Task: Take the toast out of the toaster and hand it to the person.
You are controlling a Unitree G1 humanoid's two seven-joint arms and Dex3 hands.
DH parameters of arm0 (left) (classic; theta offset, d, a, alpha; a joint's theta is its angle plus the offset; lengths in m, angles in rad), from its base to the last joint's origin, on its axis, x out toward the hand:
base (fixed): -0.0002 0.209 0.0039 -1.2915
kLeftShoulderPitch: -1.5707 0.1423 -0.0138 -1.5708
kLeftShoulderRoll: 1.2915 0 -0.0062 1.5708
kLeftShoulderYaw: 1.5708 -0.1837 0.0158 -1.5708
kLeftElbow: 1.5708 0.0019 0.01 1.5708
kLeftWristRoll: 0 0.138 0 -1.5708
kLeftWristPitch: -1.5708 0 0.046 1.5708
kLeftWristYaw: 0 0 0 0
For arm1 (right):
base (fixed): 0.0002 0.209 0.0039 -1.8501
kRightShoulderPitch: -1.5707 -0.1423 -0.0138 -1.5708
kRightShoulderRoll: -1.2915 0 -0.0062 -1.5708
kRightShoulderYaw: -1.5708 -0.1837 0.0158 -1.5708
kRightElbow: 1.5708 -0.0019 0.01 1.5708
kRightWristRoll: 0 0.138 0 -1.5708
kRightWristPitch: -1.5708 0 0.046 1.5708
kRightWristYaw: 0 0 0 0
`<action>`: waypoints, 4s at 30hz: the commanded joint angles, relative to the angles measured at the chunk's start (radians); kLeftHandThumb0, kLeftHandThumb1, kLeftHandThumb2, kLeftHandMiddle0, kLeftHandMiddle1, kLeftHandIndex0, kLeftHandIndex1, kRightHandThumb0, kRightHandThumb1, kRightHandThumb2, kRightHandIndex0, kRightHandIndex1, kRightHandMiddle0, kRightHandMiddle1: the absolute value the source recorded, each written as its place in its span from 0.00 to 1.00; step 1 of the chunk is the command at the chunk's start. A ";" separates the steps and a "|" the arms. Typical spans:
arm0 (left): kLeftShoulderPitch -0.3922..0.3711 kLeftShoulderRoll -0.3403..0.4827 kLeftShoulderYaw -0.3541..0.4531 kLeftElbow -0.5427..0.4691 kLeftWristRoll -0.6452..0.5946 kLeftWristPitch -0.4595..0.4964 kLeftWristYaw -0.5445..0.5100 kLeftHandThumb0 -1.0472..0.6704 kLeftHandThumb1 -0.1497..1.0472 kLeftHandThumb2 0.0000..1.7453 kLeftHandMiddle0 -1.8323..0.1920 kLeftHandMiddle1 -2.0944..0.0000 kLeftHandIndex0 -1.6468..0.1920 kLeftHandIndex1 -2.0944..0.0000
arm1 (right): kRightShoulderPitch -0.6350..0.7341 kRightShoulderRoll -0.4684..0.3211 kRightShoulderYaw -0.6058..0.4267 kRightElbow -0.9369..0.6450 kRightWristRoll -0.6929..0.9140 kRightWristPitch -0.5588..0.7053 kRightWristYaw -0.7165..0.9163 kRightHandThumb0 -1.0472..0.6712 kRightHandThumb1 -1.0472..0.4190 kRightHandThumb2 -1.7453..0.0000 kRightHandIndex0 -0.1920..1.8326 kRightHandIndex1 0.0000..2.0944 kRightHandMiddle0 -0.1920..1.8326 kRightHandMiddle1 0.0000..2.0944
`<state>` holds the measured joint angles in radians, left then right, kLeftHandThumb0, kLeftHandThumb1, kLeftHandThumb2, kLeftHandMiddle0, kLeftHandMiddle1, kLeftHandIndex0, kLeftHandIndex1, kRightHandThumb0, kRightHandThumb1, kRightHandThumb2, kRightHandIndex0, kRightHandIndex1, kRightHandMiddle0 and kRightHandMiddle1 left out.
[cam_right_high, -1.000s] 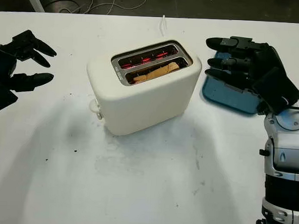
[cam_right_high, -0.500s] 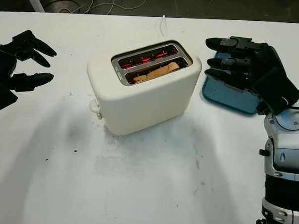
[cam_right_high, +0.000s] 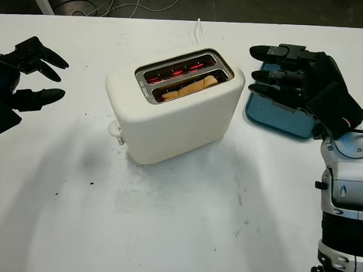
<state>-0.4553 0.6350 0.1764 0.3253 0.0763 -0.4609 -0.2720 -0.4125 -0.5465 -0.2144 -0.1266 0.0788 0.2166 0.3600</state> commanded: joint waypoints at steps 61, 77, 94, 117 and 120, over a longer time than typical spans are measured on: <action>0.022 -0.002 0.006 -0.006 0.001 -0.014 0.018 0.00 0.89 0.15 0.70 0.33 0.74 0.38 | 0.004 -0.002 -0.005 0.002 0.018 -0.005 0.001 0.47 0.16 1.00 0.53 0.01 0.48 0.00; 0.022 -0.005 0.007 -0.003 -0.007 -0.011 0.014 0.00 0.89 0.15 0.70 0.33 0.73 0.38 | 0.001 -0.004 -0.003 -0.006 0.014 -0.002 0.000 0.47 0.16 1.00 0.53 0.01 0.48 0.00; 0.020 -0.005 0.006 -0.001 -0.007 -0.013 0.012 0.00 0.89 0.15 0.70 0.33 0.73 0.38 | 0.003 -0.003 -0.003 -0.013 0.012 0.008 -0.003 0.47 0.16 1.00 0.53 0.01 0.48 0.00; 0.023 -0.005 0.008 0.001 -0.003 -0.015 0.018 0.00 0.89 0.15 0.70 0.33 0.73 0.38 | 0.006 -0.001 -0.005 -0.009 0.018 0.002 -0.001 0.47 0.16 1.00 0.53 0.01 0.48 0.00; 0.023 -0.005 0.007 -0.004 -0.004 -0.008 0.016 0.00 0.89 0.15 0.70 0.33 0.73 0.38 | 0.007 -0.002 -0.004 -0.009 0.013 -0.002 -0.003 0.47 0.16 1.00 0.53 0.01 0.48 0.00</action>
<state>-0.4497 0.6335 0.1778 0.3293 0.0756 -0.4684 -0.2635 -0.4121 -0.5465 -0.2145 -0.1259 0.0897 0.2166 0.3606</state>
